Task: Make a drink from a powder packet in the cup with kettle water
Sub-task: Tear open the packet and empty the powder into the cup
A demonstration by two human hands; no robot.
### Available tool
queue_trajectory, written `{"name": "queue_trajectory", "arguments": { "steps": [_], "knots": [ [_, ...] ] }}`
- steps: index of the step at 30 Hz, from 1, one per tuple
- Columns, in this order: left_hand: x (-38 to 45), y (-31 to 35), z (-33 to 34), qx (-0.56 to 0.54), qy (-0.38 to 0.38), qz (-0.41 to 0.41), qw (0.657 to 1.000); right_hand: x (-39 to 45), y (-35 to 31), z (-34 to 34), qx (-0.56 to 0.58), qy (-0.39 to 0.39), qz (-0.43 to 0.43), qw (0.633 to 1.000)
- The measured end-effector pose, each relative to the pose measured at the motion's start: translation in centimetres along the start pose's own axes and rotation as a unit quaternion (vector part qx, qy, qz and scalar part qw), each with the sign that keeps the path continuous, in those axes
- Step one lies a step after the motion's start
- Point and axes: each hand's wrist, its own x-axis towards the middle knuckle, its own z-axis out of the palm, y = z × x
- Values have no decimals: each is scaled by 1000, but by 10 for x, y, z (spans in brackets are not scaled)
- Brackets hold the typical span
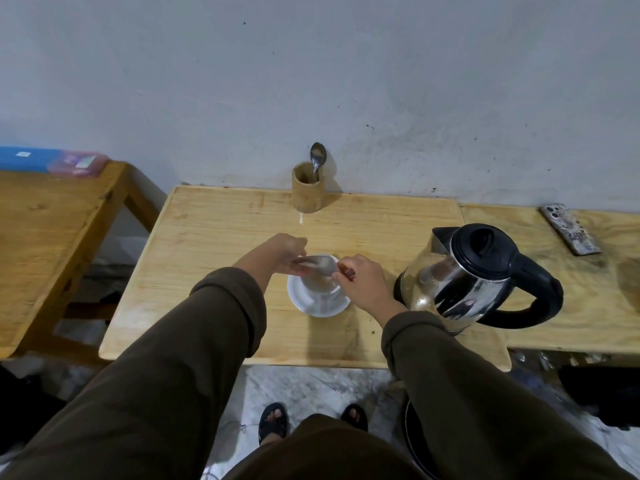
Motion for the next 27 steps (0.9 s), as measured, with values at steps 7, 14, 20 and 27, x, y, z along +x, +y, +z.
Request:
{"name": "queue_trajectory", "arguments": {
  "steps": [7,14,20,27],
  "knots": [
    [12,-19,-13,-93,20,62,994,5,-6,-4,22,-4,30,999],
    [15,-26,-10,-114,38,98,988,12,-13,-5,42,-21,59,997],
    [21,-26,-11,-121,71,144,980,15,-15,-3,64,-6,72,995],
    [25,-27,-11,-102,78,149,980,15,-17,-2,71,8,70,995]
  ]
}}
